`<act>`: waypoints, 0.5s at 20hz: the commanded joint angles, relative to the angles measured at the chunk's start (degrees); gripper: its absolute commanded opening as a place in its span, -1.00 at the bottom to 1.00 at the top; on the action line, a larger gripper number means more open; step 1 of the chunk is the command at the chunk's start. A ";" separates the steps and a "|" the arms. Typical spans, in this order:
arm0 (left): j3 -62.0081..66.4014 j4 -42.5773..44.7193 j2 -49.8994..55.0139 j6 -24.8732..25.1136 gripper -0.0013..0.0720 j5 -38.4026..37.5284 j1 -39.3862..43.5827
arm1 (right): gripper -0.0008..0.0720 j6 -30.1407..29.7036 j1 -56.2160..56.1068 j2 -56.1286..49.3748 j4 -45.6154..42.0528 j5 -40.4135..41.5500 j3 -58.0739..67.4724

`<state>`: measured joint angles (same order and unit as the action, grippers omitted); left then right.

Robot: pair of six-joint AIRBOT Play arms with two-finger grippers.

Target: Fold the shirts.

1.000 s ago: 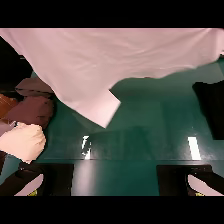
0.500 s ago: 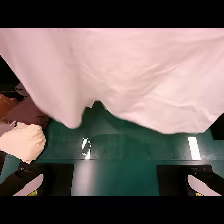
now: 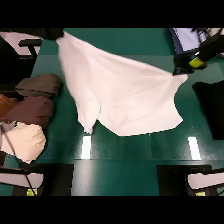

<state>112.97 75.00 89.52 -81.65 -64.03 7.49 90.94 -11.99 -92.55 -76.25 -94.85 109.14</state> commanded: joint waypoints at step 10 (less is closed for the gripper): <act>-4.11 2.60 -1.07 -4.96 0.78 -16.57 -4.48 | 0.11 -6.56 8.83 6.97 13.64 8.55 -13.25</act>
<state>112.81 77.43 92.51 -85.27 -74.59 4.25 86.17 -4.89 -91.59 -64.64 -87.64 101.62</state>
